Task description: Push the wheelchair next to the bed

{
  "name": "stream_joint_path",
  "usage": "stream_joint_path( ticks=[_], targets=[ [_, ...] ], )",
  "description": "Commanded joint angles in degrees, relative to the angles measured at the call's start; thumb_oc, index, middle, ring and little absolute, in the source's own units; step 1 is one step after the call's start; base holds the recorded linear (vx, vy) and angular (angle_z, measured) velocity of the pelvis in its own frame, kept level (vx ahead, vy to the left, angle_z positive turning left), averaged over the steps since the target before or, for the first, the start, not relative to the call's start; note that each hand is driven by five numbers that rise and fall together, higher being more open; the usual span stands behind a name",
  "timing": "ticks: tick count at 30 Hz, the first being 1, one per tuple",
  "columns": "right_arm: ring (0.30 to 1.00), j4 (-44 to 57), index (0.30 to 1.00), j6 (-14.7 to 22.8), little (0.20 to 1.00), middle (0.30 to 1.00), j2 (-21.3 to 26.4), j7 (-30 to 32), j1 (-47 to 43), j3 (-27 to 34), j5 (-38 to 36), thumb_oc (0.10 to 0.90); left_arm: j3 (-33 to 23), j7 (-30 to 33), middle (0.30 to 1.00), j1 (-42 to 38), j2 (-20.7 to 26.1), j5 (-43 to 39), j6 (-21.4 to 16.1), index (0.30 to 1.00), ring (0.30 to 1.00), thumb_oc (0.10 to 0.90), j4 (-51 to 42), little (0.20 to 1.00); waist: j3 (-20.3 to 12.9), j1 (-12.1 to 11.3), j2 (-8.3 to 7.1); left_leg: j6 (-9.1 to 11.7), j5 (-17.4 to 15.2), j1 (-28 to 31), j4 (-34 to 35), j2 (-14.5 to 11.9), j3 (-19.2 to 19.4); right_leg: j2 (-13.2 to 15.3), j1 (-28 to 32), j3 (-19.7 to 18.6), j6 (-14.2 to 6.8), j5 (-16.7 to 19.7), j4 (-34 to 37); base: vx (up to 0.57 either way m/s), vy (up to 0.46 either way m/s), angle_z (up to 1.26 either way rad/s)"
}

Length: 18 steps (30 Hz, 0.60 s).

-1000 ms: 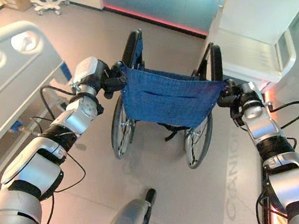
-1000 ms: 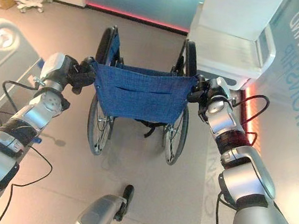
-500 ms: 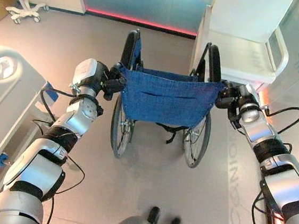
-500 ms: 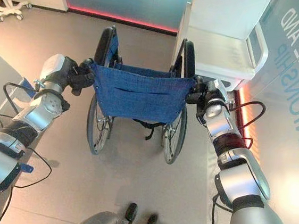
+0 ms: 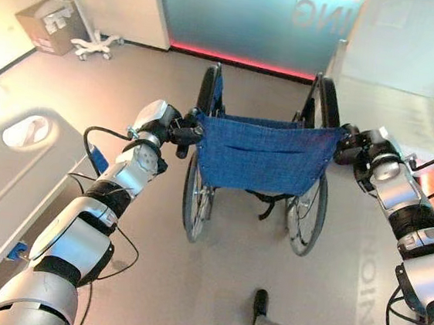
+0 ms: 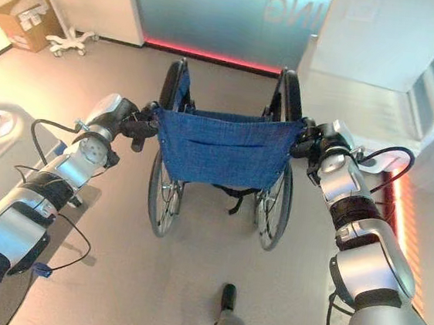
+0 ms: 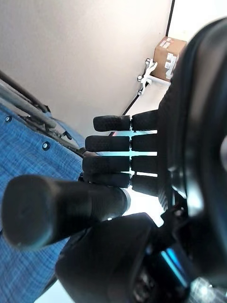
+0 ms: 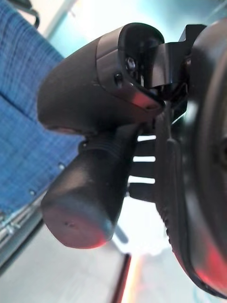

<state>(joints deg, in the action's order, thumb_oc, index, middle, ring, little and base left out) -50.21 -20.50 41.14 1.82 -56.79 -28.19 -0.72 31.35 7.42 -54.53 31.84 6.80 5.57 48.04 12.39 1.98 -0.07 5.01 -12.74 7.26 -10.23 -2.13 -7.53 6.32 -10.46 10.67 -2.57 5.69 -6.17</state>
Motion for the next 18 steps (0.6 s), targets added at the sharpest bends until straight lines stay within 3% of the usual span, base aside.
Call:
stream_joint_path(
  ticks=[1,3,7,9,14,15,16,18],
  targets=[
    [0.3,3.9,0.3,5.7,0.3,0.3,-2.4,-4.9,-7.6,-11.6,3.6,0.4,3.9,-0.4,0.3,6.0,5.2,2.2,1.1,0.3,0.3,0.4,-1.1,0.3,-1.4,-3.6,-2.83,-1.9,4.3,2.9,-3.1,-4.0,1.9,4.7,-4.2,-1.7,-4.5,-0.3,-3.6,0.31,-0.232,0.09],
    [0.3,4.5,0.3,5.1,0.3,0.3,-2.9,-5.1,-7.1,-11.8,3.6,0.4,3.4,0.8,0.3,6.3,4.9,1.4,1.7,0.3,0.3,0.4,-1.0,0.3,-2.1,-2.8,-2.6,-1.0,11.2,1.5,-4.6,-6.3,2.8,2.2,-1.8,-0.6,-2.1,-2.5,-2.6,0.31,-0.254,-0.08],
    [0.3,5.3,0.3,5.9,0.3,0.3,-2.4,-4.7,-6.2,-12.0,5.2,0.4,2.6,2.2,0.3,6.9,4.5,-0.1,1.8,0.3,0.3,0.4,-1.0,0.3,-2.4,-2.4,-2.89,-1.3,14.4,-0.6,-9.3,-5.8,4.0,0.9,1.1,0.6,0.3,-4.9,-2.5,0.33,-0.209,0.01],
    [0.3,4.8,0.3,6.6,0.3,0.3,-2.6,-4.0,-5.2,-11.8,7.6,0.4,1.9,2.1,0.3,7.1,3.7,-0.4,1.3,0.3,0.3,0.4,-1.2,0.3,-1.2,-3.6,-2.79,-2.8,13.0,-4.6,-10.8,-3.0,4.5,-0.7,5.4,-0.2,1.3,-6.8,-2.5,0.35,-0.164,-0.1],
    [0.3,2.7,0.3,7.3,0.3,0.3,-2.8,-2.8,-5.0,-11.5,11.2,0.4,1.9,1.6,0.3,7.0,1.6,-0.2,0.7,0.3,0.3,0.4,-1.4,0.3,0.9,-5.6,-2.19,-4.0,10.9,-12.1,-6.7,2.6,7.6,-3.2,11.2,-1.0,1.5,-9.4,-1.9,0.33,-0.104,-0.04],
    [0.3,3.0,0.3,7.2,0.3,0.3,-2.6,-2.5,-4.7,-11.5,11.4,0.4,2.3,1.0,0.3,6.6,1.6,-0.4,0.2,0.3,0.3,0.4,-1.3,0.3,2.2,-6.9,-1.4,-3.4,13.0,-17.6,-6.0,4.6,8.9,-5.1,13.7,-1.6,2.0,-10.8,-1.9,0.34,-0.128,0.03],
    [0.3,3.2,0.3,7.1,0.3,0.3,-2.5,-2.4,-4.6,-11.6,11.3,0.4,2.4,0.8,0.3,6.6,1.7,-0.4,0.2,0.3,0.3,0.4,-1.4,0.3,2.6,-7.3,-1.09,-3.2,14.0,-19.0,-5.8,4.9,9.3,-5.8,14.4,-1.9,2.3,-11.3,-1.9,0.4,-0.132,0.02],
    [0.3,3.3,0.3,8.1,0.3,0.3,-2.2,-2.5,-4.4,-11.5,10.9,0.4,2.4,-0.1,0.3,7.6,2.4,0.1,0.1,0.3,0.3,0.4,-2.0,0.3,3.5,-9.5,0.32,-2.2,19.2,-24.2,-2.7,6.7,10.1,-9.1,17.5,-4.1,3.1,-13.0,-2.2,0.42,-0.087,-0.18]
  ],
)
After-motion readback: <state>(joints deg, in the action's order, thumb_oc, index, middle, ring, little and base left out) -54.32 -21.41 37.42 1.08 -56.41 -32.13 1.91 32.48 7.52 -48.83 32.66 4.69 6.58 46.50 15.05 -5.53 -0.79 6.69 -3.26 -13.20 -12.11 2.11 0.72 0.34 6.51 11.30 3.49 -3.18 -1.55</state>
